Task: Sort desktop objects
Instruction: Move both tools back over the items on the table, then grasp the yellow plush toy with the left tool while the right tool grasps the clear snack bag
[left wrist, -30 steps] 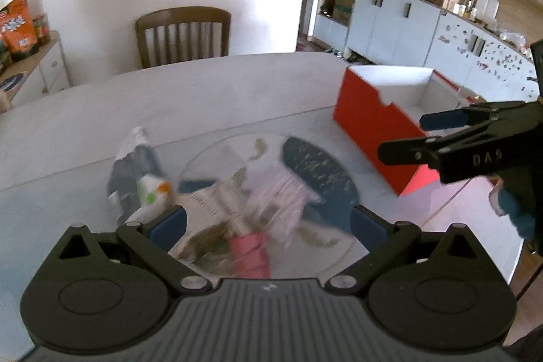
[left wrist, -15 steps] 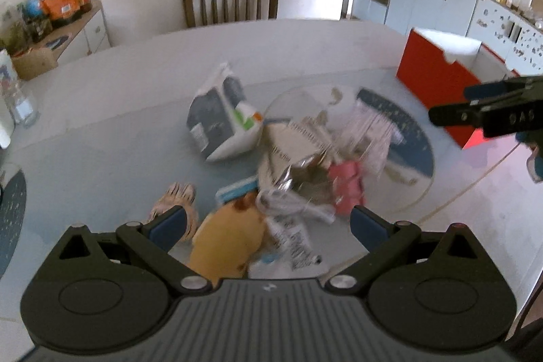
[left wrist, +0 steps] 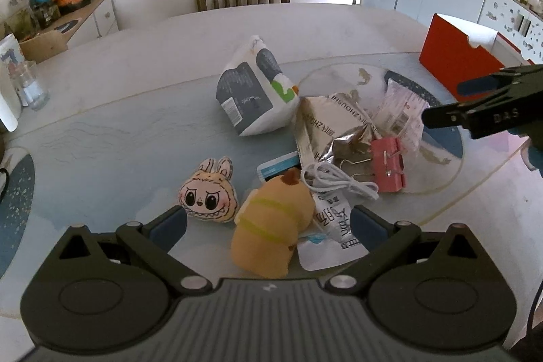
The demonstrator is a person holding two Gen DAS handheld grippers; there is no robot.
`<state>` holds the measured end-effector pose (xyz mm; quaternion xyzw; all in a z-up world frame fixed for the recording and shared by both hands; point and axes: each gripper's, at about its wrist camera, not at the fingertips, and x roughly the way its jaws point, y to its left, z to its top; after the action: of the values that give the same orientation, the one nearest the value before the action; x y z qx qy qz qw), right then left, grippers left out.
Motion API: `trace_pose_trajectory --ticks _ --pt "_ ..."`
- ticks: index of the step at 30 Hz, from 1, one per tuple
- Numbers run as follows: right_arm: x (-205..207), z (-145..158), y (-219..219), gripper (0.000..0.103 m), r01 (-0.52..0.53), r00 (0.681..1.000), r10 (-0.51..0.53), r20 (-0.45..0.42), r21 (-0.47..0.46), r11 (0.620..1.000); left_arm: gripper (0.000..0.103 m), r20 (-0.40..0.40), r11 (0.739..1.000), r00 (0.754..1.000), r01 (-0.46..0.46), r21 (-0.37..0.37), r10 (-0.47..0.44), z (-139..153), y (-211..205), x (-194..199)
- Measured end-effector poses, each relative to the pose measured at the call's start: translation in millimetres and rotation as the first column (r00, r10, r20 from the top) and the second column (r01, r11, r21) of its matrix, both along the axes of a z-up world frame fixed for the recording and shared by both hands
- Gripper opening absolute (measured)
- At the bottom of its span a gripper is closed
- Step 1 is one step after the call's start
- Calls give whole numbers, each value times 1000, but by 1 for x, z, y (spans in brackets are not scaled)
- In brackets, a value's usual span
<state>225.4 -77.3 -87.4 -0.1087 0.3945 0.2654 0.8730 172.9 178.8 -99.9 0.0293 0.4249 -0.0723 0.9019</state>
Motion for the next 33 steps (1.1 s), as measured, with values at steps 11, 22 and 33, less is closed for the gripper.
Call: trace_pose_trajectory --ticks 11,22,33 --pt "22 -24 19 102 -13 999 11 -45 -44 999 102 -42 999 999 -1 -33 -1 -12 8 12" --pt "36 -41 20 95 38 993 -42 -107 -45 998 81 -90 999 996 -24 -49 20 -22 14 17" --pt "37 -43 21 77 71 993 -77 -92 -58 996 58 -96 998 995 8 -65 -14 -23 9 17"
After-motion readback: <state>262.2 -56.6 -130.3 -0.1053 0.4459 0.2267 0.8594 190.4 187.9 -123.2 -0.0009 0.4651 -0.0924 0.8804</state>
